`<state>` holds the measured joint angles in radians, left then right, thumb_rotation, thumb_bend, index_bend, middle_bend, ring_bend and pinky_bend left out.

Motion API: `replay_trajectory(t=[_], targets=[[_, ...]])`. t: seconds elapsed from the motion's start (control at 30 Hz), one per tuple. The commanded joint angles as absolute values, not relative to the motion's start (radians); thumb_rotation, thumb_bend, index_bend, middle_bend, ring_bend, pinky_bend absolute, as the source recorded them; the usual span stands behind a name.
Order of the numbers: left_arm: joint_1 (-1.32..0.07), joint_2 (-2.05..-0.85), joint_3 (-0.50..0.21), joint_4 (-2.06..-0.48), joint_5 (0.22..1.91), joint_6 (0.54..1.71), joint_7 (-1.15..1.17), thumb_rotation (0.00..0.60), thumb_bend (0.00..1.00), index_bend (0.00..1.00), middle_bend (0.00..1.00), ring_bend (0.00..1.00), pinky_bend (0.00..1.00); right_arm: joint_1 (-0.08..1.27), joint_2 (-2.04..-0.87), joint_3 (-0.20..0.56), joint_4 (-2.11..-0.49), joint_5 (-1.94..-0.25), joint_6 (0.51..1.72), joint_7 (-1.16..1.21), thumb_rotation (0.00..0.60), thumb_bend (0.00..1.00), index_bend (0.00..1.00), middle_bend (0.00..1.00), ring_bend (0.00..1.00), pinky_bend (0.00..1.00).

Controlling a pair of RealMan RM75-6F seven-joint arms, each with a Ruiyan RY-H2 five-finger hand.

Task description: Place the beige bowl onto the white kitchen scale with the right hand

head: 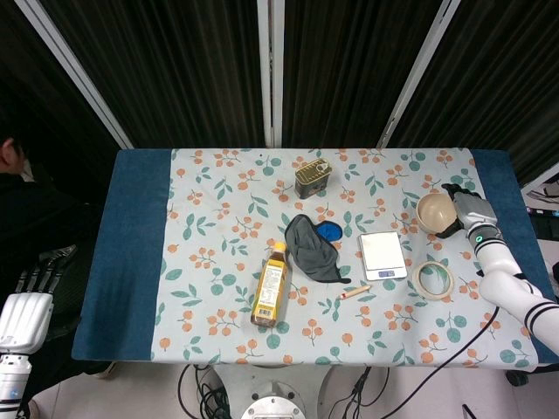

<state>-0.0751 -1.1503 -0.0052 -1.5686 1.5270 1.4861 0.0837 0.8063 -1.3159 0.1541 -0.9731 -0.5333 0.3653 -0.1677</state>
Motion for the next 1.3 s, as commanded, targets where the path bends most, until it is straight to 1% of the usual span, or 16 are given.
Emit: replay_trajectory(t=[0.03, 0.43, 0.67, 0.73, 0.77, 0.8, 0.9, 0.97, 1.07, 1.17, 1.3], targets=[[-0.074, -1.148, -0.005, -1.57, 1.524, 1.486, 0.084, 0.6, 0.12, 0.11, 0.05, 0.0, 0.05, 0.824, -1.329, 0.137, -0.963, -0.529, 0.356, -0.163, 0.6, 0.0, 0.0, 0.0, 0.0, 0.0], [-0.073, -1.15, -0.006, -1.56, 1.515, 1.478, 0.073, 0.6, 0.12, 0.11, 0.05, 0.0, 0.05, 0.87, -1.358, 0.084, -0.91, -0.505, 0.32, -0.116, 0.6, 0.0, 0.0, 0.0, 0.0, 0.0], [-0.074, -1.152, -0.007, -1.555, 1.512, 1.475, 0.069, 0.6, 0.12, 0.11, 0.05, 0.0, 0.05, 0.894, -1.37, 0.044, -0.875, -0.494, 0.271, -0.087, 0.6, 0.0, 0.0, 0.0, 0.0, 0.0], [-0.074, -1.152, -0.007, -1.554, 1.511, 1.473, 0.069, 0.6, 0.12, 0.11, 0.05, 0.0, 0.05, 0.899, -1.372, 0.036, -0.87, -0.497, 0.264, -0.079, 0.6, 0.0, 0.0, 0.0, 0.0, 0.01], [-0.074, -1.152, -0.006, -1.554, 1.511, 1.472, 0.068, 0.6, 0.12, 0.11, 0.05, 0.0, 0.05, 0.9, -1.376, 0.034, -0.867, -0.503, 0.275, -0.074, 0.6, 0.0, 0.0, 0.0, 0.0, 0.04], [-0.074, -1.153, -0.006, -1.554, 1.511, 1.471, 0.069, 0.6, 0.12, 0.11, 0.05, 0.0, 0.05, 0.899, -1.38, 0.035, -0.865, -0.509, 0.289, -0.07, 0.6, 0.0, 0.0, 0.01, 0.0, 0.09], [-0.074, -1.154, -0.003, -1.553, 1.511, 1.467, 0.071, 0.6, 0.12, 0.11, 0.05, 0.0, 0.05, 0.893, -1.387, 0.037, -0.864, -0.524, 0.318, -0.059, 0.6, 0.02, 0.01, 0.07, 0.05, 0.24], [-0.074, -1.155, -0.002, -1.553, 1.51, 1.465, 0.073, 0.6, 0.12, 0.11, 0.05, 0.0, 0.04, 0.89, -1.391, 0.037, -0.861, -0.534, 0.335, -0.057, 0.6, 0.03, 0.04, 0.12, 0.09, 0.29], [-0.073, -1.156, -0.001, -1.553, 1.507, 1.462, 0.074, 0.6, 0.12, 0.11, 0.05, 0.0, 0.05, 0.884, -1.395, 0.04, -0.86, -0.546, 0.354, -0.052, 0.6, 0.06, 0.13, 0.17, 0.14, 0.33], [-0.074, -1.156, -0.002, -1.554, 1.505, 1.46, 0.076, 0.6, 0.12, 0.11, 0.05, 0.0, 0.05, 0.88, -1.395, 0.043, -0.861, -0.553, 0.358, -0.047, 0.6, 0.08, 0.19, 0.19, 0.17, 0.36], [-0.075, -1.155, -0.002, -1.558, 1.506, 1.46, 0.08, 0.6, 0.12, 0.11, 0.05, 0.0, 0.05, 0.875, -1.381, 0.054, -0.885, -0.571, 0.376, -0.041, 0.6, 0.09, 0.22, 0.21, 0.19, 0.37]])
